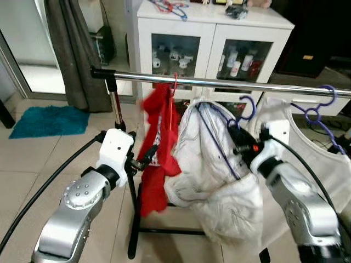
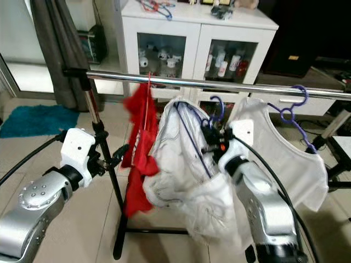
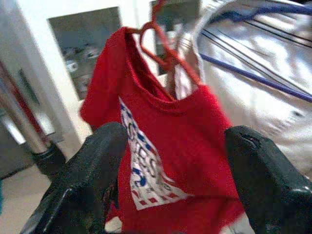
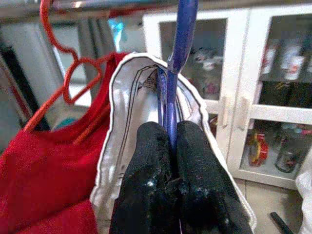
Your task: Hang hanger
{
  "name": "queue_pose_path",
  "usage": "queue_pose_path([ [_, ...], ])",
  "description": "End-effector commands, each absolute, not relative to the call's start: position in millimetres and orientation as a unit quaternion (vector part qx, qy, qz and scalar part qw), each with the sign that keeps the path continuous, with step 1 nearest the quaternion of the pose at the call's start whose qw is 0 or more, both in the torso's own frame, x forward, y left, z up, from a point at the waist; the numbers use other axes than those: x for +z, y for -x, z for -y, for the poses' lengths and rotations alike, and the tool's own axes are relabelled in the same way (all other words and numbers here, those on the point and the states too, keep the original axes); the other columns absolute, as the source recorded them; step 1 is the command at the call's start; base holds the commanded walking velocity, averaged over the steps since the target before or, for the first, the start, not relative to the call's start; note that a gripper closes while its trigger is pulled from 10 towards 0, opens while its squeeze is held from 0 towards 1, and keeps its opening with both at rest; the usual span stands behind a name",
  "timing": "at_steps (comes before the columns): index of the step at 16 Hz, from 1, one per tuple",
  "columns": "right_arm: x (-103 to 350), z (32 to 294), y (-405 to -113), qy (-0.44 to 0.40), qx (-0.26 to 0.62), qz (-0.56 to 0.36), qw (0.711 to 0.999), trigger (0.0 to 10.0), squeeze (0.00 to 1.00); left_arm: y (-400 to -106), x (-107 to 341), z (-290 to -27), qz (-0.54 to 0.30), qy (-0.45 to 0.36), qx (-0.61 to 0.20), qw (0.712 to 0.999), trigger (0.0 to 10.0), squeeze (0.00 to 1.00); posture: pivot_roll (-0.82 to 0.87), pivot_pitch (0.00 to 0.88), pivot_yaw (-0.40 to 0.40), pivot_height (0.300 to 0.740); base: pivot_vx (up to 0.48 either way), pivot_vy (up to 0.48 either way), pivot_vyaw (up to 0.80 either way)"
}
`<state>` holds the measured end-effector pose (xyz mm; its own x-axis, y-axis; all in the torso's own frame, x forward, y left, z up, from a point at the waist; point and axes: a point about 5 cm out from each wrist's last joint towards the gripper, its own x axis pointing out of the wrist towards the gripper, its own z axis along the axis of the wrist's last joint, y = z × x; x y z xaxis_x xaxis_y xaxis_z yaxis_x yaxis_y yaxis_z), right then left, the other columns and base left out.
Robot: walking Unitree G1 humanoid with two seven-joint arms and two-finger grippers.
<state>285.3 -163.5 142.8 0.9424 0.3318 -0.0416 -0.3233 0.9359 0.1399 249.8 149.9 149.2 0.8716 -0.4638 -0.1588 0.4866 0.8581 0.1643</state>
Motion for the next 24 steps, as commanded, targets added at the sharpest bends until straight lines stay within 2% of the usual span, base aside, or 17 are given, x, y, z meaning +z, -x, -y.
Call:
queue_pose_path([
  [1, 165, 174, -294, -0.065, 0.13, 0.029, 0.989, 10.0, 0.0, -248, 152, -144, -0.048, -0.098, -0.276, 0.955, 10.0, 0.0, 0.09, 0.0, -0.039, 0.74, 0.0, 0.0, 0.0],
  [7, 168, 171, -329, -0.058, 0.078, 0.011, 0.995, 10.0, 0.0, -249, 161, -127, -0.032, -0.066, -0.383, 0.921, 10.0, 0.0, 0.09, 0.0, -0.031, 0.74, 0.0, 0.0, 0.0],
  [10, 168, 157, -360, -0.061, 0.065, -0.024, 0.996, 10.0, 0.0, -239, 167, -109, -0.029, -0.048, -0.491, 0.869, 10.0, 0.0, 0.09, 0.0, -0.032, 0.74, 0.0, 0.0, 0.0],
  [12, 167, 155, -367, -0.067, 0.057, -0.032, 0.996, 10.0, 0.0, -236, 167, -106, -0.032, -0.047, -0.515, 0.855, 10.0, 0.0, 0.09, 0.0, -0.032, 0.74, 0.0, 0.0, 0.0],
  [16, 165, 149, -379, -0.065, 0.061, -0.058, 0.994, 10.0, 0.0, -242, 166, -107, -0.03, -0.068, -0.499, 0.864, 10.0, 0.0, 0.1, 0.0, -0.037, 0.74, 0.0, 0.0, 0.0],
  [19, 146, 145, -377, -0.055, 0.077, -0.105, 0.99, 10.0, 0.0, -249, 169, -111, -0.015, -0.066, -0.474, 0.878, 10.0, 0.0, 0.1, 0.0, -0.041, 0.74, 0.0, 0.0, 0.0],
  [20, 148, 146, -376, -0.071, 0.074, -0.09, 0.991, 10.0, 0.87, -250, 170, -110, -0.009, -0.062, -0.475, 0.878, 10.0, 0.0, 0.1, 0.0, -0.041, 0.74, 0.0, 0.0, 0.0],
  [21, 153, 147, -376, -0.088, 0.085, -0.07, 0.99, 10.0, 1.0, -251, 171, -109, -0.005, -0.057, -0.474, 0.879, 10.0, 0.0, 0.09, 0.0, -0.035, 0.74, 0.0, 0.0, 0.0],
  [23, 157, 147, -371, -0.088, 0.11, -0.05, 0.989, 10.0, 1.0, -253, 172, -110, 0.001, -0.054, -0.466, 0.883, 10.0, 0.0, 0.09, 0.0, -0.03, 0.74, 0.0, 0.0, 0.0],
  [24, 167, 153, -354, -0.089, 0.157, -0.018, 0.984, 10.0, 1.0, -259, 172, -116, 0.014, -0.041, -0.418, 0.907, 10.0, 0.0, 0.06, 0.0, -0.008, 0.74, 0.0, 0.0, 0.0],
])
